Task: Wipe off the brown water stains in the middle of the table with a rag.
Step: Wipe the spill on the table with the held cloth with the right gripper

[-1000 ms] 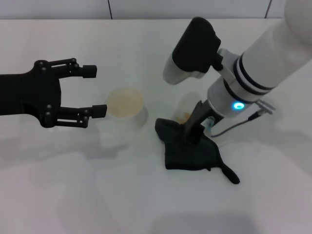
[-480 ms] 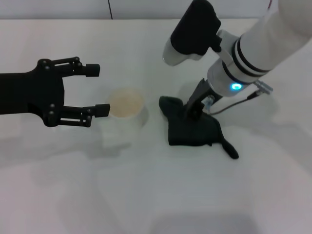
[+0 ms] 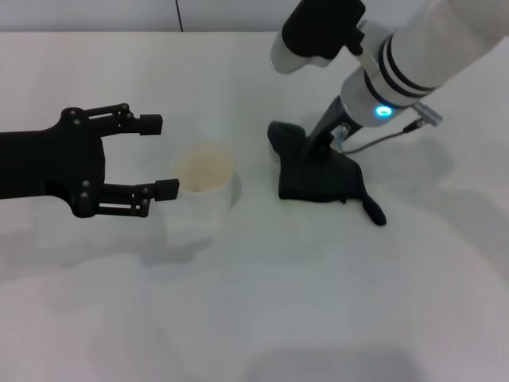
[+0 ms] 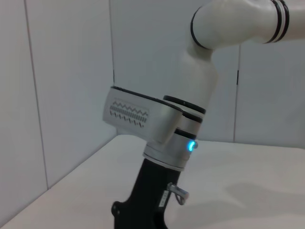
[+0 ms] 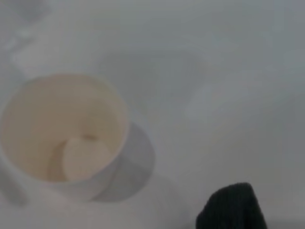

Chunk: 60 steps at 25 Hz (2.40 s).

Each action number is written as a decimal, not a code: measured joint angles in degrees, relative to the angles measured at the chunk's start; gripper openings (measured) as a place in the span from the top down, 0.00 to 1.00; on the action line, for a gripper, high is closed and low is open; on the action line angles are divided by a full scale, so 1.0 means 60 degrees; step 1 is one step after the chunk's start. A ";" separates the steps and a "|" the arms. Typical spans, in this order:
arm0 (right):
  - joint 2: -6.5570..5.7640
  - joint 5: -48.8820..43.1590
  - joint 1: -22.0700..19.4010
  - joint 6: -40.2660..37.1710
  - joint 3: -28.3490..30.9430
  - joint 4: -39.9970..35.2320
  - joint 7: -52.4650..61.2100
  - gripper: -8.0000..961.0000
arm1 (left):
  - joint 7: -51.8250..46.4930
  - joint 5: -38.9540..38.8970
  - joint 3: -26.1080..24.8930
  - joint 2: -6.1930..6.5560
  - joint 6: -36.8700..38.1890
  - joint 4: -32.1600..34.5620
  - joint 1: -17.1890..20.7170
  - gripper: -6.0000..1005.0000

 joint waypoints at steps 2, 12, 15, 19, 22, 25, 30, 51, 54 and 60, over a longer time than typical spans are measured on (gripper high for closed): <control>-0.0001 -0.0040 0.0060 0.0125 0.0028 0.0029 -0.0001 0.83 | 0.0048 0.0044 -0.0001 -0.0030 -0.0030 -0.0020 -0.0015 0.13; 0.0037 0.0411 0.0201 0.0016 -0.0705 -0.0036 -0.0019 0.82 | 0.0153 0.0078 -0.0001 -0.0056 -0.0072 -0.0128 -0.0065 0.13; 0.0036 0.0721 0.0216 -0.0203 -0.1073 -0.0206 -0.0002 0.82 | 0.0157 0.0079 -0.0001 -0.0058 -0.0083 -0.0129 -0.0064 0.13; 0.0032 0.0890 0.0134 -0.0491 -0.1407 -0.0627 0.0034 0.82 | 0.0177 0.0077 0.0000 -0.0046 -0.0086 -0.0128 -0.0069 0.13; 0.0028 0.0912 -0.0074 -0.0838 -0.1509 -0.1063 0.0046 0.81 | 0.0185 0.0052 -0.0001 -0.0032 -0.0094 -0.0128 -0.0074 0.13; 0.0026 0.1022 -0.0311 -0.1124 -0.1628 -0.1468 0.0049 0.81 | 0.0217 0.0045 -0.0001 -0.0024 -0.0098 -0.0126 -0.0085 0.13; 0.0026 0.1138 -0.0636 -0.1674 -0.1835 -0.1930 0.0071 0.81 | 0.0292 0.0042 0.0000 -0.0033 -0.0126 -0.0126 -0.0086 0.13; 0.0028 0.0871 0.0663 -0.0516 -0.2002 -0.0522 0.0212 0.80 | 0.0298 0.0033 0.0005 -0.0114 -0.0193 -0.0144 -0.0051 0.13; 0.0027 0.0840 0.0872 -0.0283 -0.2017 -0.0146 0.0214 0.80 | 0.0302 0.0033 0.0001 -0.0146 -0.0223 -0.0155 -0.0033 0.13; 0.0027 0.0770 0.1198 0.0253 -0.1944 0.0703 0.0225 0.79 | 0.0312 0.0024 -0.0001 -0.0193 -0.0241 -0.0158 -0.0023 0.13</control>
